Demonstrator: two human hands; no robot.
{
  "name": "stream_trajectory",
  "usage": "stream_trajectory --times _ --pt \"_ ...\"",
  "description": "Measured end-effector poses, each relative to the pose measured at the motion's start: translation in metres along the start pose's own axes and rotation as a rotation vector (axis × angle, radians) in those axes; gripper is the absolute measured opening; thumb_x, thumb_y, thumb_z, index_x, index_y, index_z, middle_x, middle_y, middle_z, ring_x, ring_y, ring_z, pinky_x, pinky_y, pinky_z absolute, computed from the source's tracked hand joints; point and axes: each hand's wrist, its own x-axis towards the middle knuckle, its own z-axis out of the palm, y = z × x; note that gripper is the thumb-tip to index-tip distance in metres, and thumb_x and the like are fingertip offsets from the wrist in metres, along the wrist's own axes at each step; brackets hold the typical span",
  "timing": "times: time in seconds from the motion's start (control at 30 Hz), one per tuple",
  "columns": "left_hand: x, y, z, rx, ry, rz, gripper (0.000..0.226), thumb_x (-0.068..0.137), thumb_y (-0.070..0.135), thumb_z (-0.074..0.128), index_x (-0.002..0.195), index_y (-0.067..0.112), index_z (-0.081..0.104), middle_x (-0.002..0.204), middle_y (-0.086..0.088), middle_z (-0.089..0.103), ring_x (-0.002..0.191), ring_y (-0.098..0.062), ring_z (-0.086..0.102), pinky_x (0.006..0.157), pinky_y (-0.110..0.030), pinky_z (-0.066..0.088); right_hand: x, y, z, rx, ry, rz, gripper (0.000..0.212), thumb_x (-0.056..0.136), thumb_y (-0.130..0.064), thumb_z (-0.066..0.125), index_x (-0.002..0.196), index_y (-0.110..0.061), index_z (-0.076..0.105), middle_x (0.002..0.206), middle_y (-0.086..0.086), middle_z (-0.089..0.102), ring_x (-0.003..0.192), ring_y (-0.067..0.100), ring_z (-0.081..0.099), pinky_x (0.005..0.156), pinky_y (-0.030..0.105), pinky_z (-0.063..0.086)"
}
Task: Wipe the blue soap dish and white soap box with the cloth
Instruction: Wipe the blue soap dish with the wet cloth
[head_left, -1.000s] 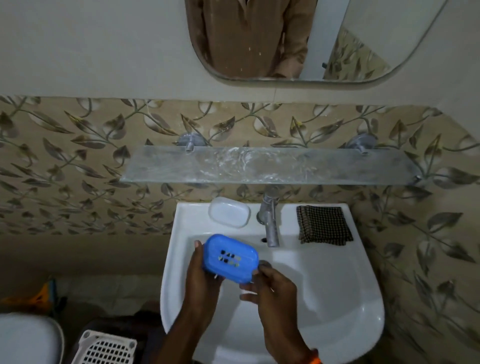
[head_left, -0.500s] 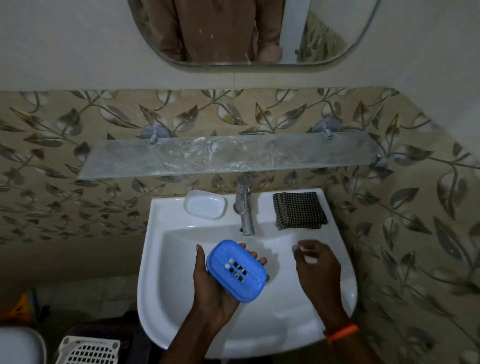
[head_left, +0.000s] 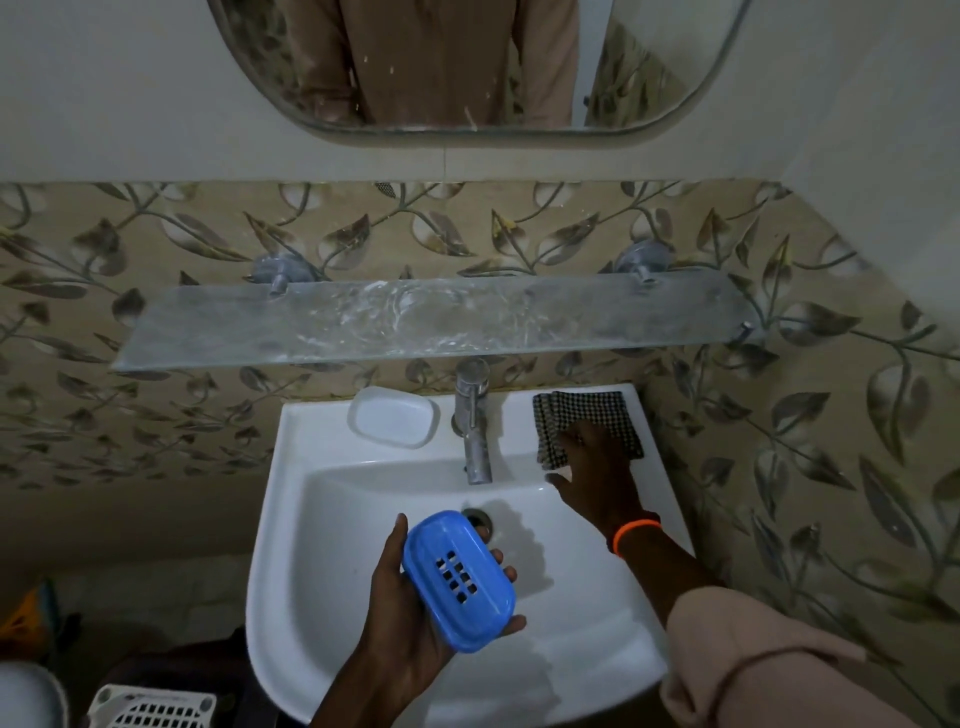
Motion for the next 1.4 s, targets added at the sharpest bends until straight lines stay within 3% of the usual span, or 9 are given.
stream_trajectory --times 0.17,0.37,0.5,0.6,0.73,0.87,1.03,1.2,1.4 --pt "0.007 0.003 0.003 0.058 0.179 0.028 0.098 0.066 0.08 0.061 0.12 0.0 0.074 0.119 -0.03 0.07 0.105 -0.05 0.071 0.099 -0.082 0.036 0.005 0.006 0.0 0.026 0.119 -0.078 0.017 0.075 0.0 0.076 0.091 -0.001 0.072 0.098 0.018 0.066 0.092 0.04 0.065 0.08 0.052 0.055" --pt "0.005 0.006 0.017 0.119 0.226 0.118 0.094 0.07 0.08 0.057 0.114 -0.001 0.076 0.12 -0.03 0.069 0.111 -0.049 0.069 0.1 -0.069 0.048 0.006 0.008 -0.03 0.501 0.177 0.112 0.007 0.087 -0.006 0.065 0.092 -0.01 0.067 0.096 0.011 0.068 0.093 0.029 0.064 0.083 0.044 0.054" --pt "0.0 0.011 0.029 0.127 0.188 0.128 0.094 0.074 0.08 0.058 0.118 -0.002 0.073 0.113 -0.027 0.069 0.105 -0.046 0.067 0.102 -0.066 0.047 -0.023 -0.002 -0.056 0.899 0.337 0.29 0.014 0.093 -0.017 0.065 0.092 -0.031 0.066 0.091 -0.005 0.07 0.089 0.014 0.069 0.072 0.02 0.056" --pt "-0.006 0.013 0.041 0.125 0.154 0.099 0.095 0.082 0.08 0.053 0.126 -0.003 0.065 0.113 -0.025 0.064 0.103 -0.044 0.061 0.113 -0.061 0.036 -0.053 -0.013 -0.075 1.015 0.378 0.31 0.012 0.097 -0.02 0.063 0.101 -0.029 0.069 0.099 -0.006 0.073 0.095 0.006 0.068 0.079 0.028 0.056" --pt "-0.013 0.015 0.055 0.189 0.151 0.103 0.091 0.084 0.078 0.054 0.123 -0.003 0.066 0.106 -0.023 0.066 0.096 -0.04 0.063 0.112 -0.053 0.038 -0.091 -0.037 -0.109 0.957 0.328 0.174 0.009 0.096 -0.022 0.06 0.1 -0.023 0.068 0.098 -0.005 0.066 0.094 0.009 0.065 0.08 0.028 0.054" --pt "-0.013 0.011 0.063 0.356 0.203 0.156 0.094 0.077 0.081 0.054 0.125 0.002 0.071 0.116 -0.025 0.072 0.102 -0.038 0.067 0.102 -0.051 0.05 -0.117 -0.084 -0.137 0.777 0.277 0.061 0.026 0.09 -0.024 0.066 0.116 -0.026 0.066 0.098 -0.019 0.061 0.095 -0.003 0.063 0.078 0.004 0.047" --pt "-0.011 -0.001 0.069 0.473 0.186 0.176 0.089 0.082 0.084 0.043 0.122 0.011 0.074 0.117 -0.02 0.074 0.1 -0.032 0.073 0.086 -0.043 0.06 -0.125 -0.134 -0.149 0.562 0.219 0.031 0.016 0.085 -0.024 0.072 0.099 -0.023 0.064 0.089 -0.011 0.061 0.08 0.0 0.061 0.068 0.006 0.048" --pt "-0.013 -0.01 0.066 0.535 0.172 0.219 0.082 0.084 0.081 0.043 0.111 0.013 0.079 0.112 -0.019 0.077 0.095 -0.027 0.077 0.077 -0.034 0.063 -0.118 -0.156 -0.148 0.439 0.144 0.154 0.019 0.098 -0.029 0.055 0.106 -0.016 0.067 0.101 -0.001 0.064 0.09 0.009 0.061 0.08 0.019 0.051" --pt "-0.015 -0.011 0.062 0.493 0.131 0.26 0.076 0.084 0.079 0.038 0.095 0.019 0.085 0.101 -0.013 0.081 0.088 -0.023 0.079 0.07 -0.031 0.063 -0.118 -0.165 -0.144 0.419 0.163 0.286 0.018 0.095 -0.028 0.059 0.089 -0.013 0.065 0.086 0.001 0.07 0.072 0.006 0.06 0.062 0.008 0.043"
